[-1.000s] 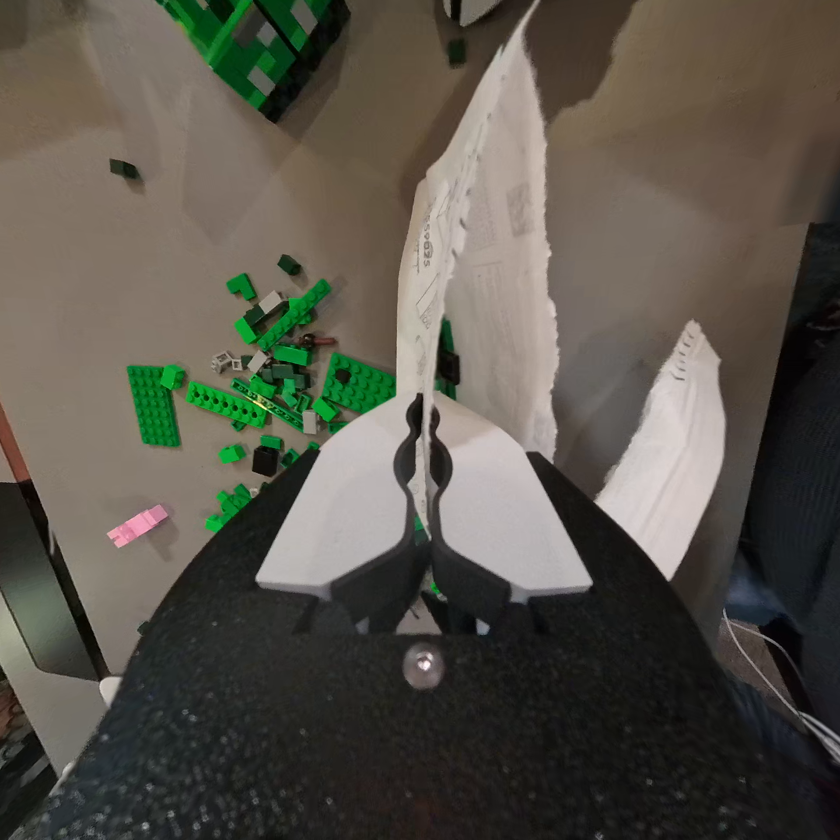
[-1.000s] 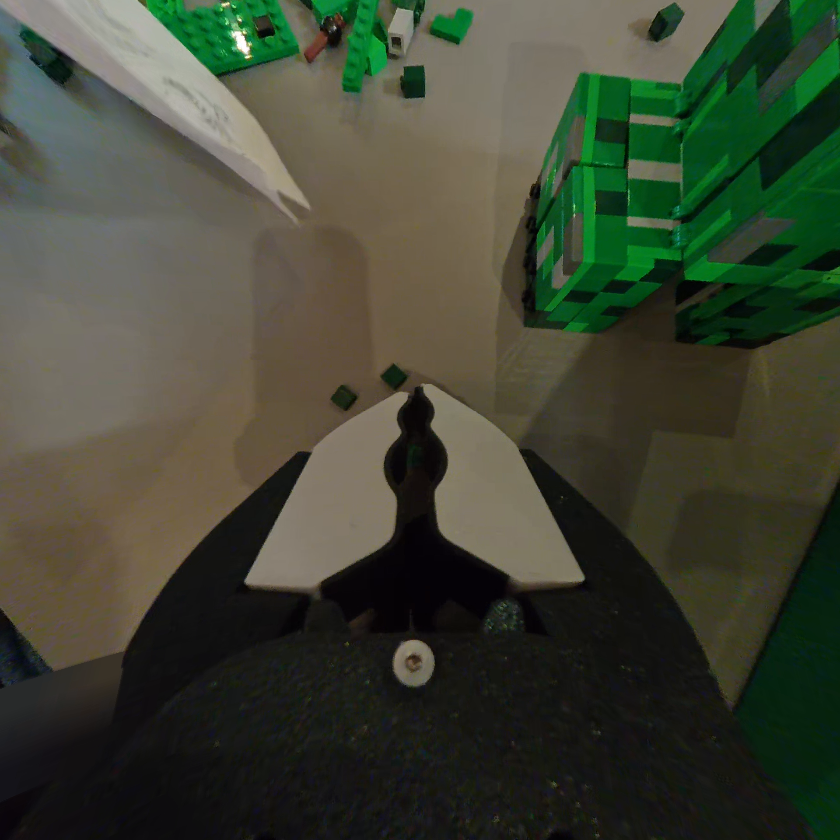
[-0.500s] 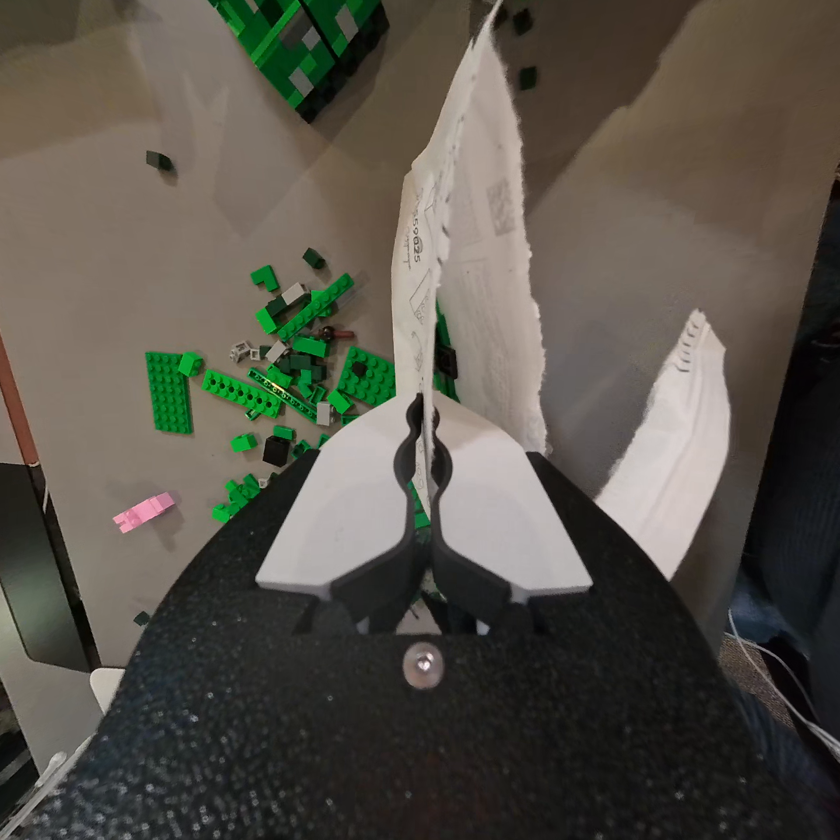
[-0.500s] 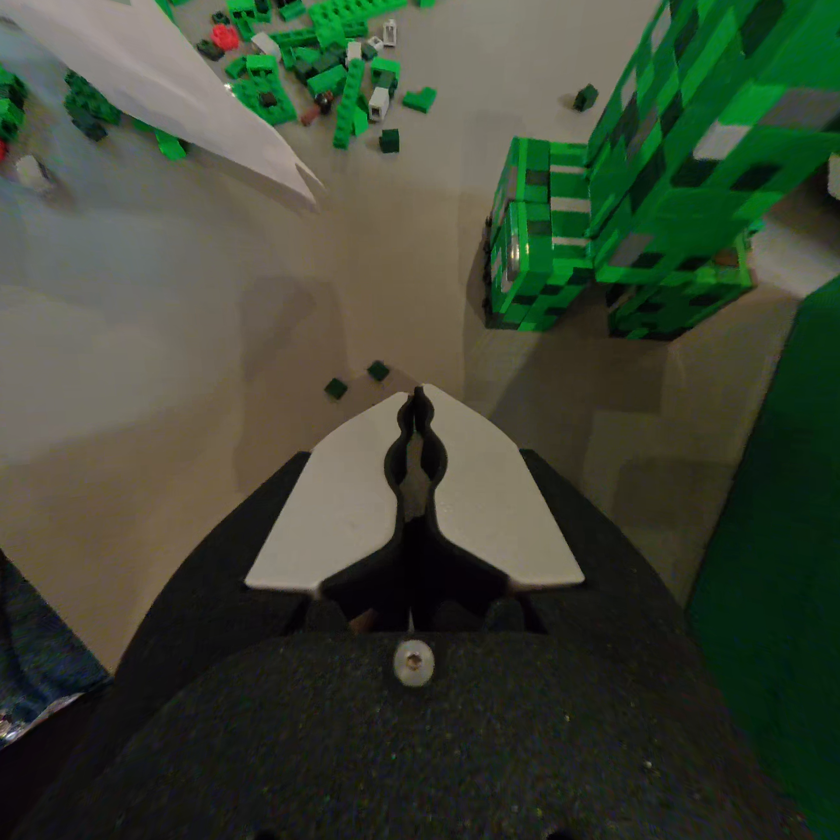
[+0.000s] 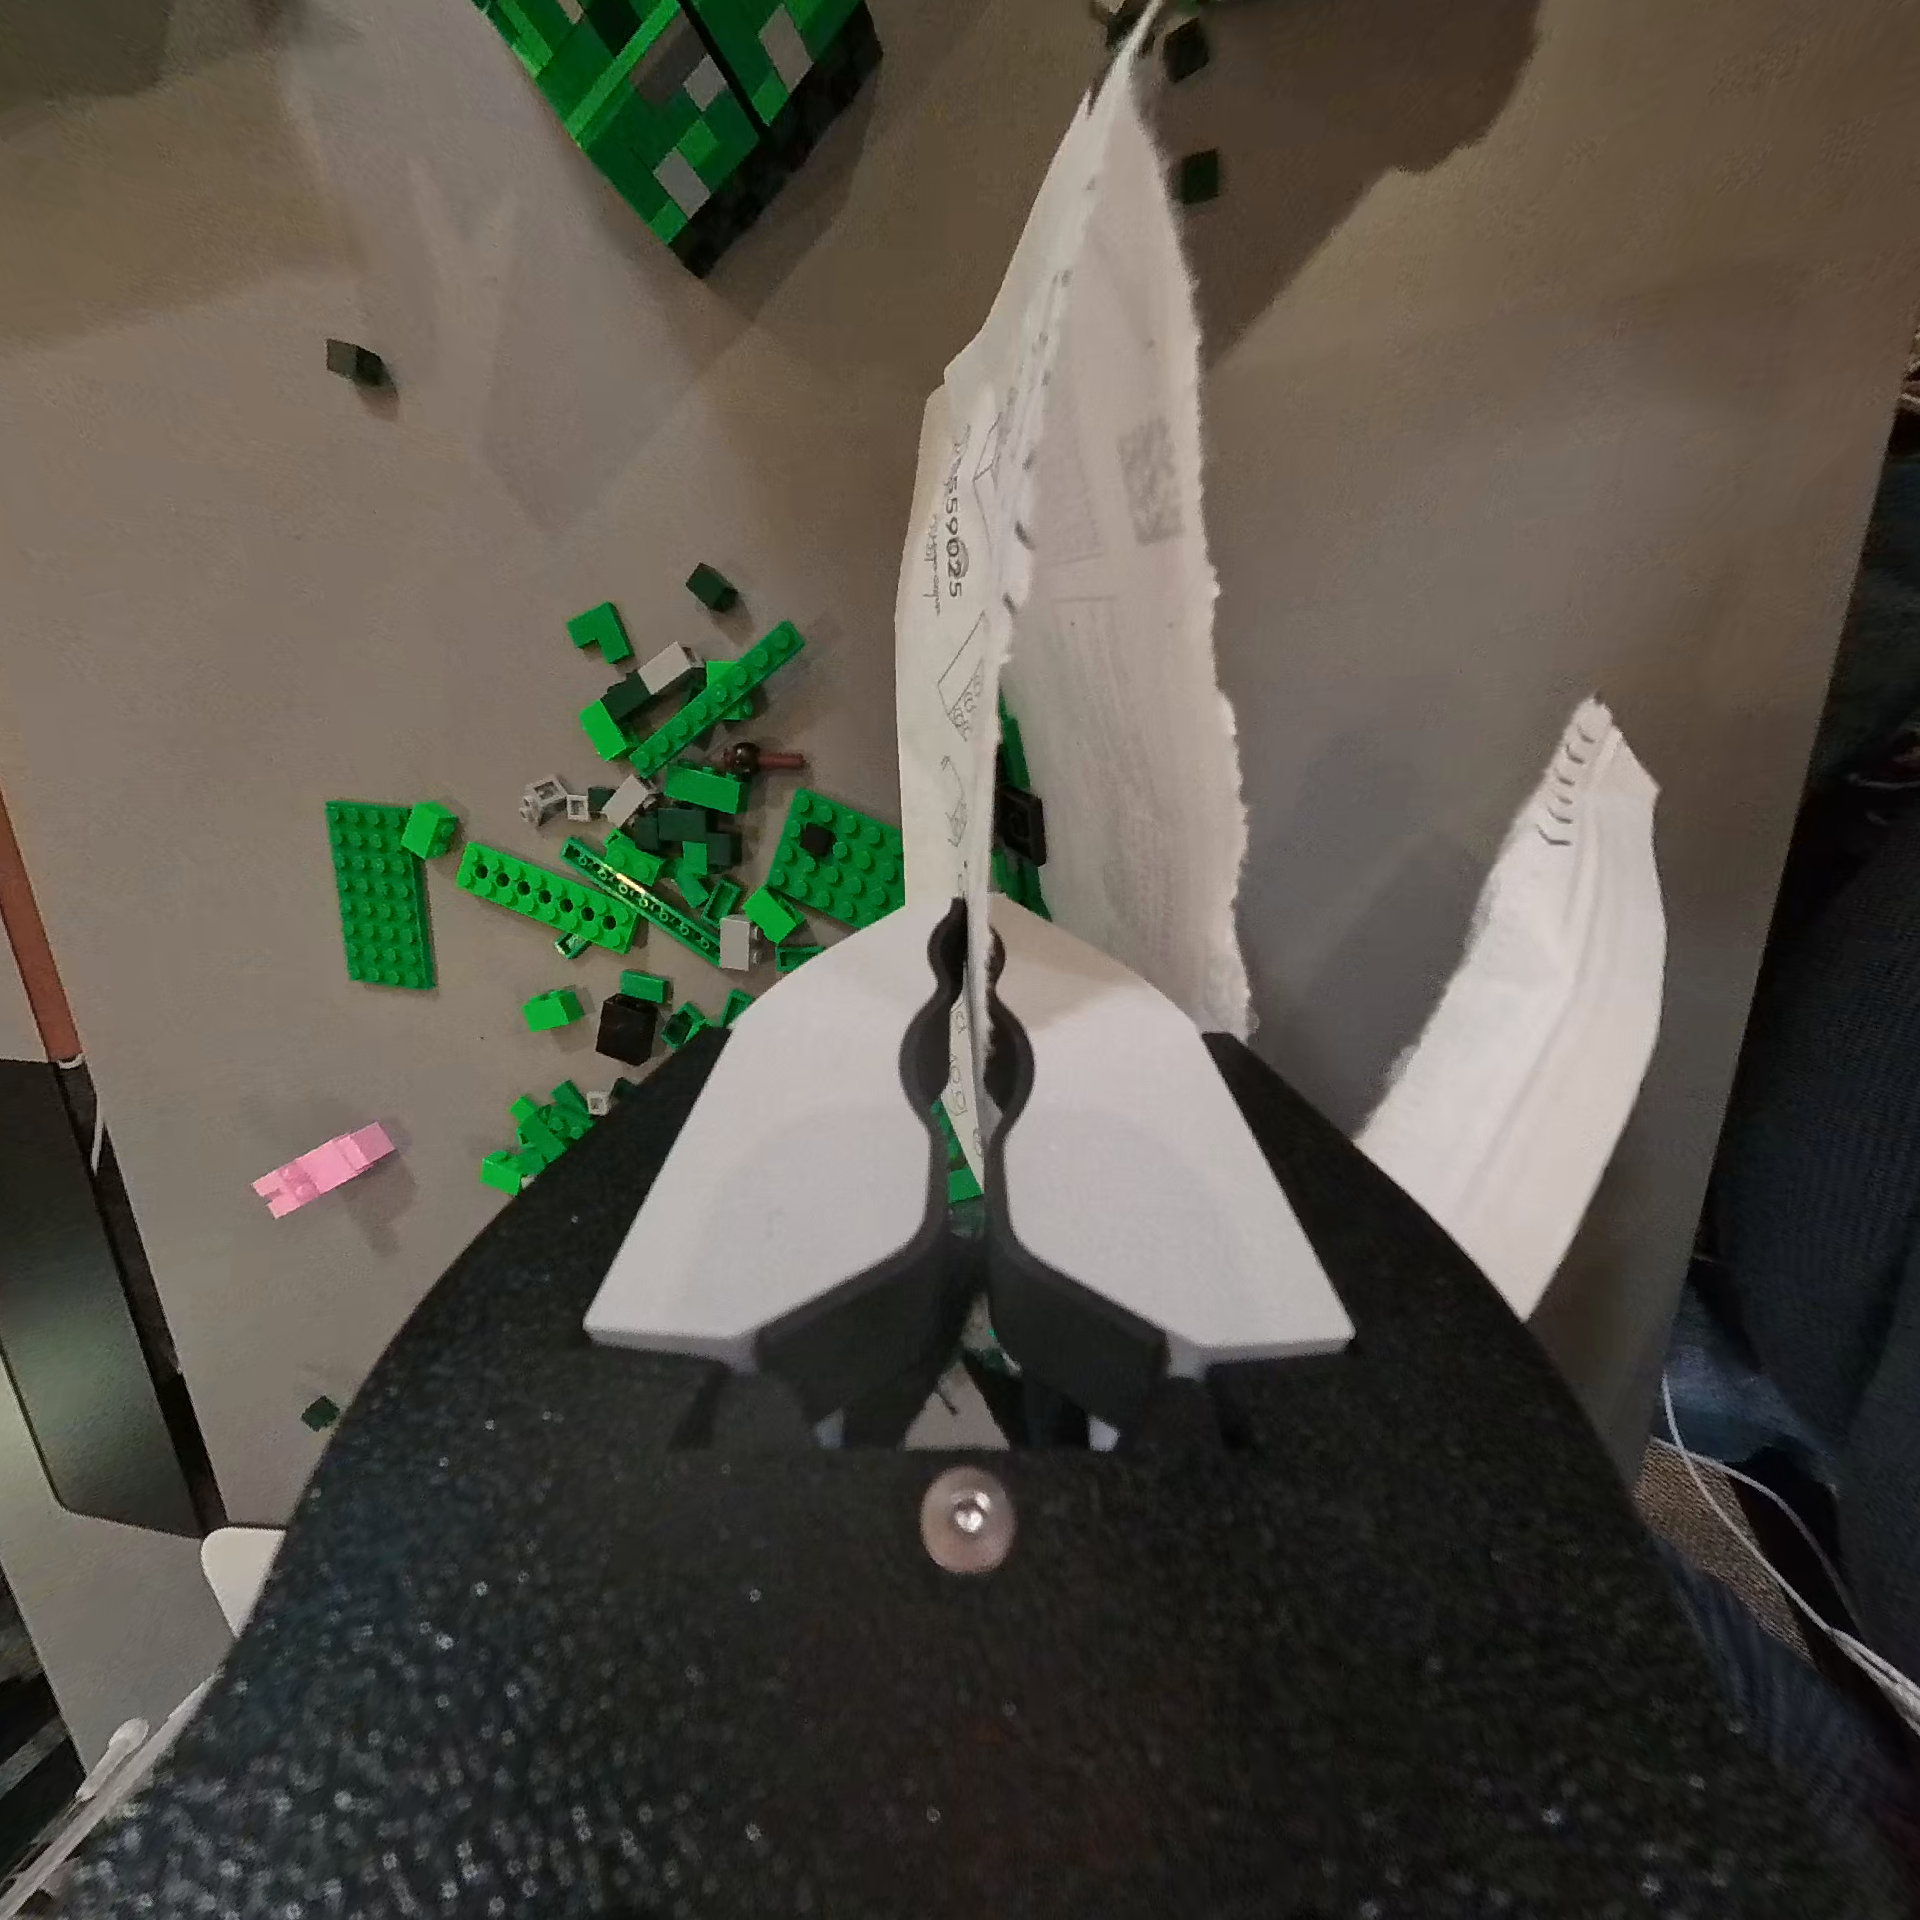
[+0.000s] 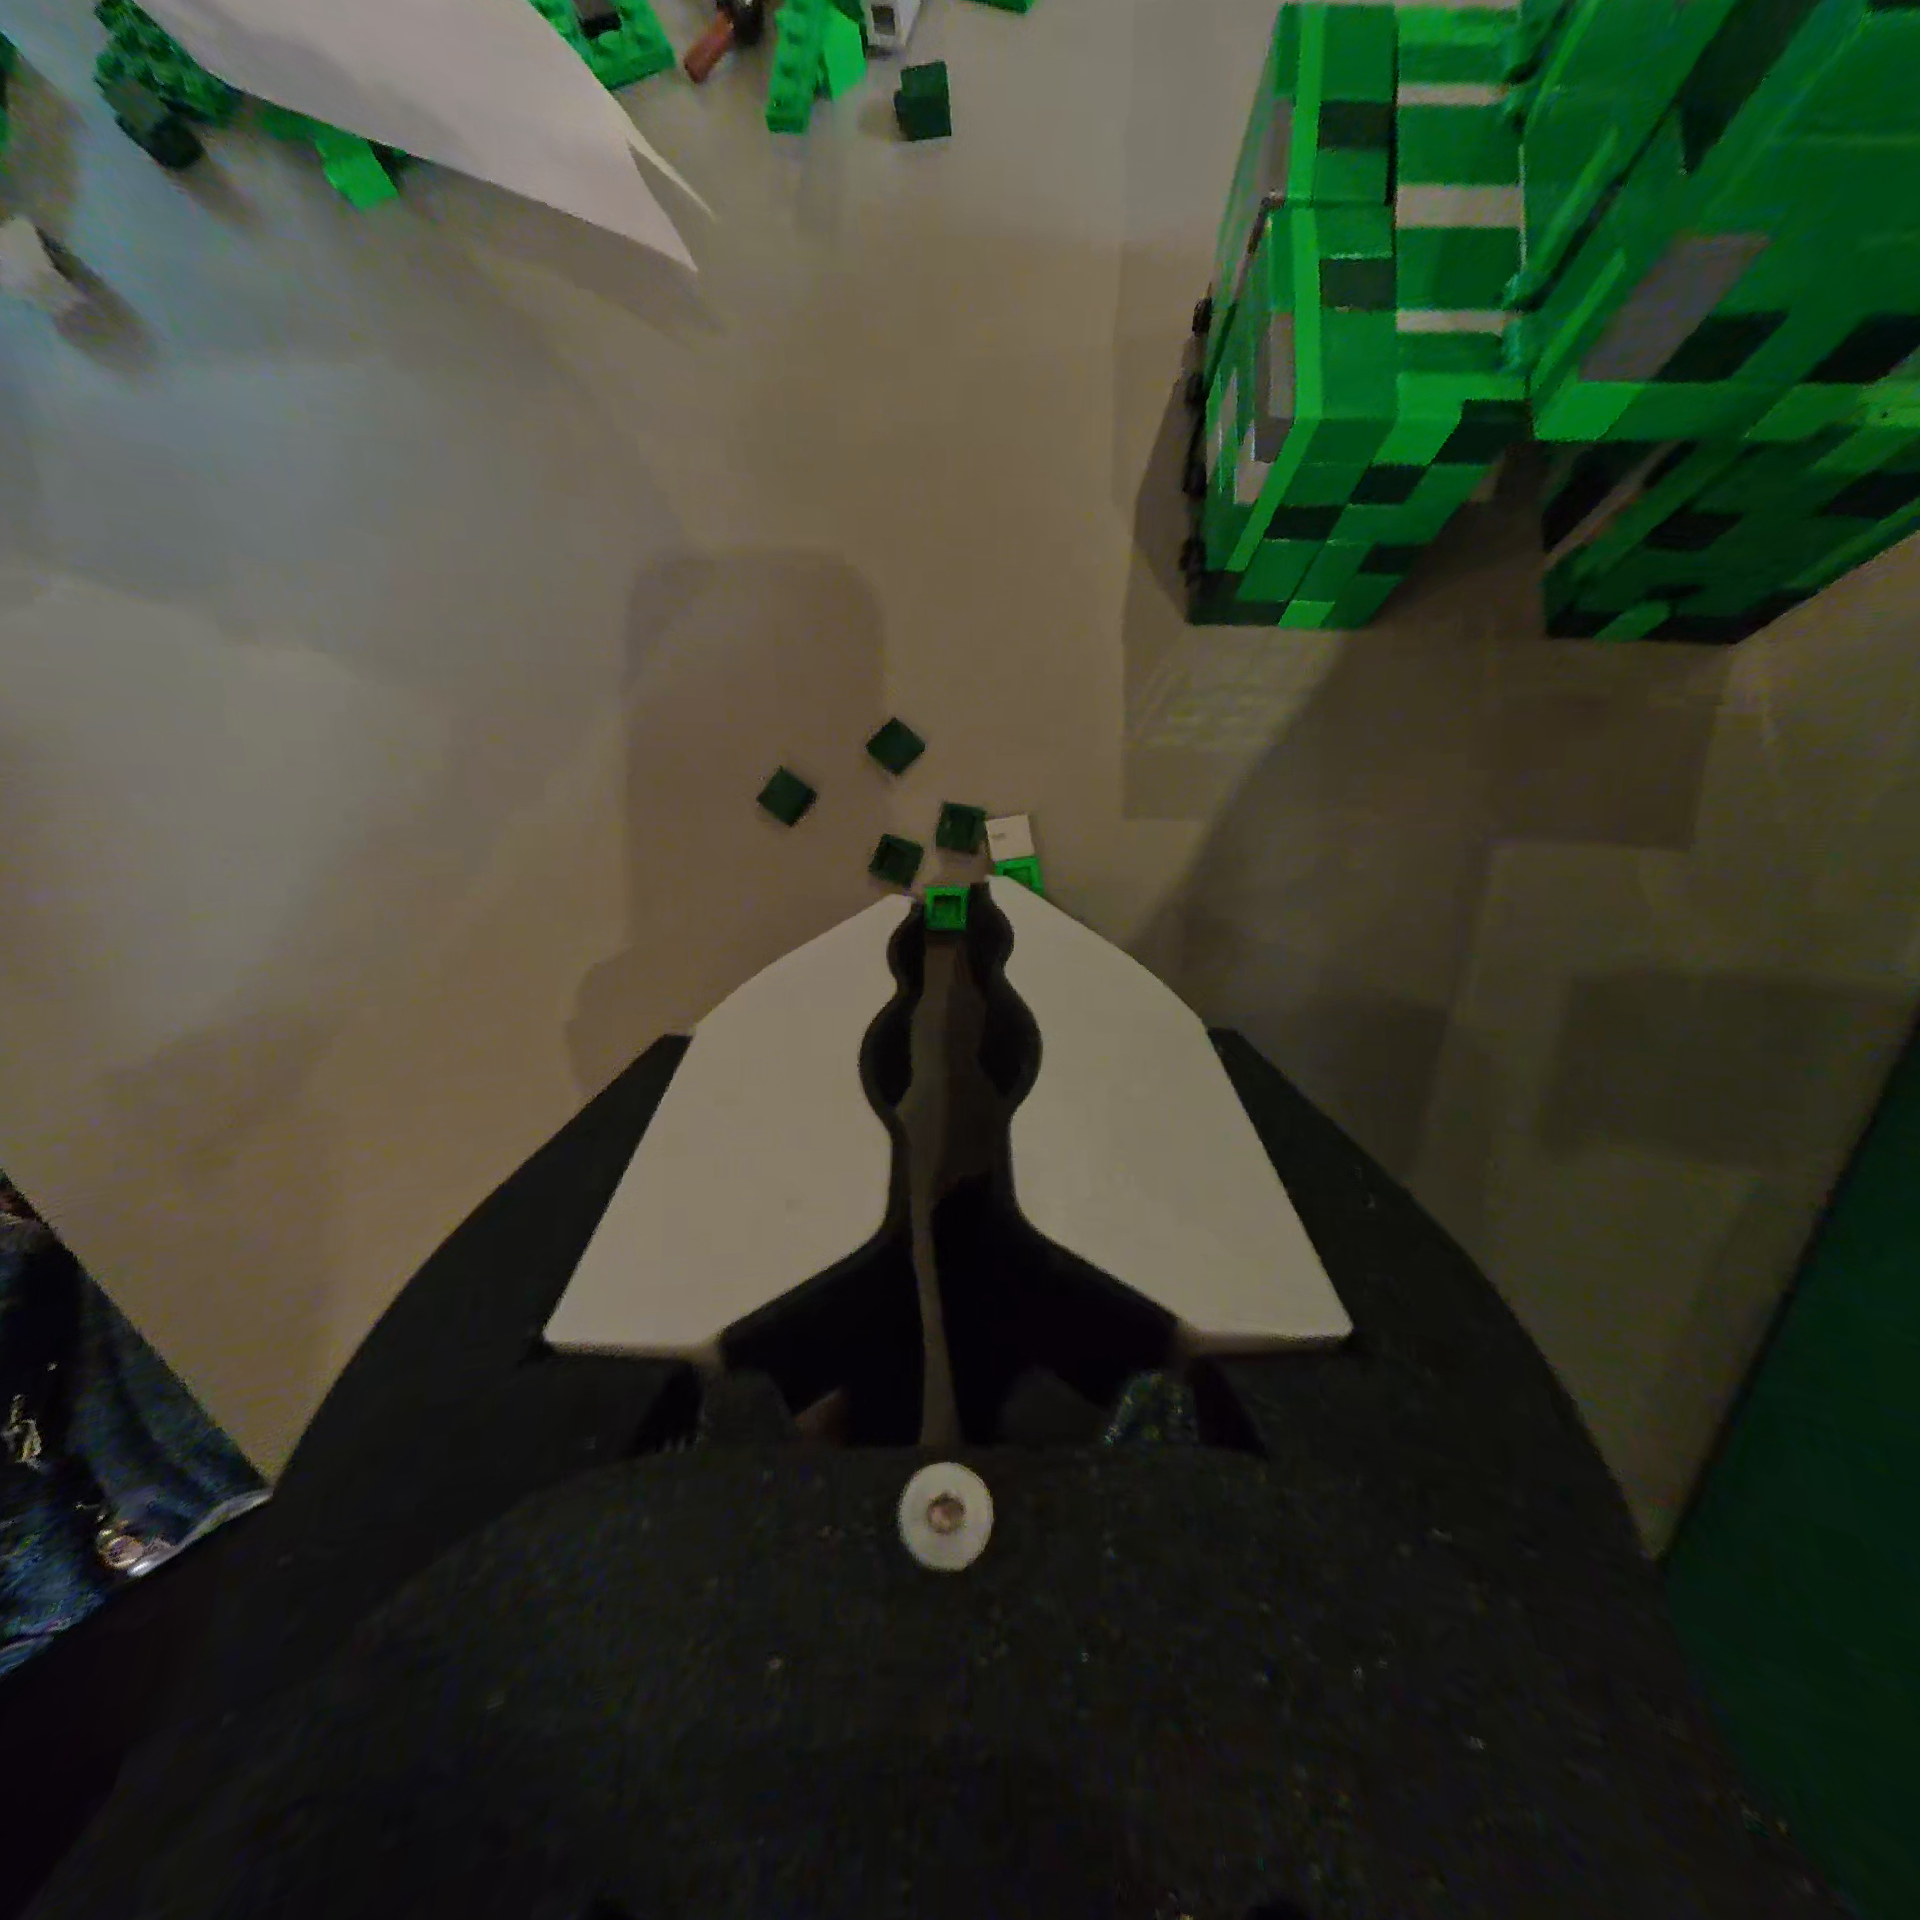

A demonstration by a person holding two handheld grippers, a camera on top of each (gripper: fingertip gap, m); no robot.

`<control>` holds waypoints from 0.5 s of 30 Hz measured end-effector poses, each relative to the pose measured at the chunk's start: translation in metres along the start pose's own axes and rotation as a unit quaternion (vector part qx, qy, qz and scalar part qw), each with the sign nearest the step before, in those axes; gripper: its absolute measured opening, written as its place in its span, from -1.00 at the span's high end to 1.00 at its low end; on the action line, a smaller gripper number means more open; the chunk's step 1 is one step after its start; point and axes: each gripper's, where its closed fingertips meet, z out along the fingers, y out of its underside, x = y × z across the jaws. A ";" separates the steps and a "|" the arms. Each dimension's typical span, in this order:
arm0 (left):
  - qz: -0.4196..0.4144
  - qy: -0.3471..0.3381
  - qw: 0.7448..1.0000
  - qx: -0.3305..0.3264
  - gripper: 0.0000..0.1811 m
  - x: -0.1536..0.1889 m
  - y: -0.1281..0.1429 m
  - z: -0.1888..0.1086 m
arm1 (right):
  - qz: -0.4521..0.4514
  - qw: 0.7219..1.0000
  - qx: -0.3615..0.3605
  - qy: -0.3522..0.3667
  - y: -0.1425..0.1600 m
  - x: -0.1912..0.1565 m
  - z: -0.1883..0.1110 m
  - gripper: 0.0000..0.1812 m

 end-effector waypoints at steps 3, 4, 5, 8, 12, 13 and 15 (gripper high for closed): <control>0.000 0.001 1.000 -0.001 1.00 0.000 0.000 0.001 | -0.020 1.000 0.006 0.015 -0.009 -0.003 -0.005 0.92; 0.000 0.001 1.000 -0.001 1.00 0.000 -0.001 0.001 | -0.024 0.999 0.030 0.008 -0.022 -0.010 -0.010 0.92; 0.000 0.000 1.000 -0.001 1.00 0.000 -0.001 0.002 | -0.030 0.998 0.063 0.000 -0.039 -0.020 -0.018 0.92; -0.001 -0.009 1.000 -0.010 1.00 -0.001 -0.001 0.003 | -0.085 0.979 0.183 -0.006 -0.108 -0.069 -0.048 0.92; 0.007 -0.010 1.000 -0.015 1.00 0.003 -0.003 0.005 | -0.191 0.954 0.229 0.039 -0.162 -0.118 -0.058 0.92; 0.009 -0.010 1.000 -0.015 1.00 0.004 -0.003 0.005 | -0.212 0.951 0.220 0.053 -0.166 -0.122 -0.053 0.92; 0.012 -0.012 1.000 -0.015 1.00 0.005 -0.004 0.005 | -0.245 0.949 0.183 0.081 -0.165 -0.121 -0.040 0.92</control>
